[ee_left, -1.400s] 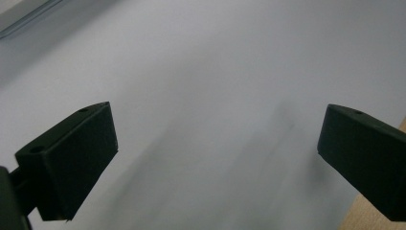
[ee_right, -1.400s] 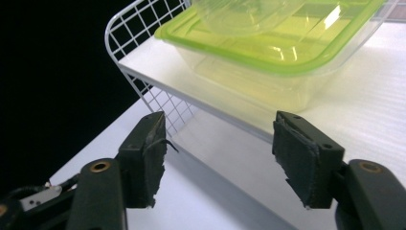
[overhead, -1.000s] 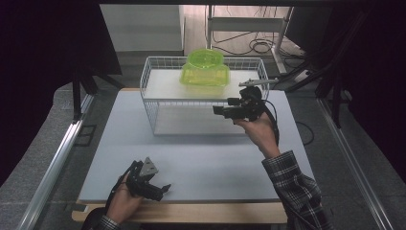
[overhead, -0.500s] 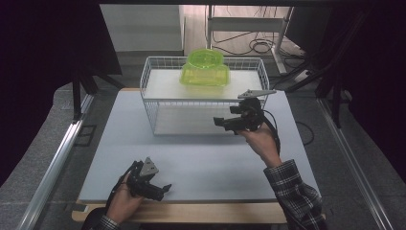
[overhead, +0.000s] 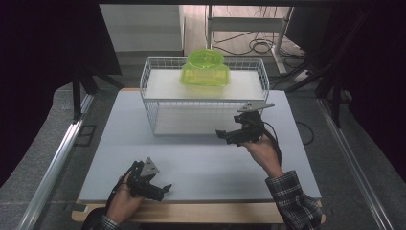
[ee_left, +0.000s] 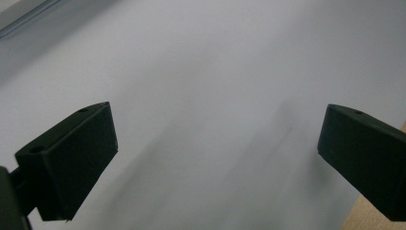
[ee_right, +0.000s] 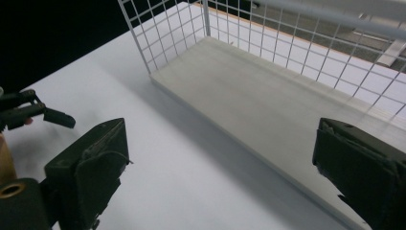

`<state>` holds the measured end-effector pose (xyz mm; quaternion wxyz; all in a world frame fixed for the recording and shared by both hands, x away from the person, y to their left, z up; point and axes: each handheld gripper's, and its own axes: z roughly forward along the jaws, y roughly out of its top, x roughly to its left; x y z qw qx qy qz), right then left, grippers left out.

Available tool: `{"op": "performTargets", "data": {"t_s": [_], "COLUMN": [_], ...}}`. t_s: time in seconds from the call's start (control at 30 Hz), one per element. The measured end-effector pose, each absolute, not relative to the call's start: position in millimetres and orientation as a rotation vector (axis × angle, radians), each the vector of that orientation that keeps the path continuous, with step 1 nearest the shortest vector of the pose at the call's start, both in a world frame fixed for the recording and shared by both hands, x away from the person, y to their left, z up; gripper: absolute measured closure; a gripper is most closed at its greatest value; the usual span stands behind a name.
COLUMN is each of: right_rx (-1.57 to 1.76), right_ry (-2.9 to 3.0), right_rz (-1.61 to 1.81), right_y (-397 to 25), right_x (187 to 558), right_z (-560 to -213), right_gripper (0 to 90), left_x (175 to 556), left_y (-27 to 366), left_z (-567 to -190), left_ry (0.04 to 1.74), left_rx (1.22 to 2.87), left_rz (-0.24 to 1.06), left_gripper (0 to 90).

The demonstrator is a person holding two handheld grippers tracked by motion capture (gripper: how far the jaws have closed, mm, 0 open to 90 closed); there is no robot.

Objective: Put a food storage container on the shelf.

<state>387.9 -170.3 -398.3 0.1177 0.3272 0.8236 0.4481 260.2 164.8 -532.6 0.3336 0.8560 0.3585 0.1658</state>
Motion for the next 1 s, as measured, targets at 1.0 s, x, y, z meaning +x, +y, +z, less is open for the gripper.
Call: {"op": "performTargets", "data": {"t_s": [1.0], "right_rx": [1.008], "right_ry": [2.378], "right_rz": [1.228], "right_y": [-205.2], "right_x": [355.1], "right_z": [-450.7], "right_gripper": [0.0], "left_x": [260.1], "left_y": [166.1], "left_z": [-534.0], "left_ry": [0.925], "left_rx": [2.249], "left_rz": [0.458], "left_gripper": [0.0]}}
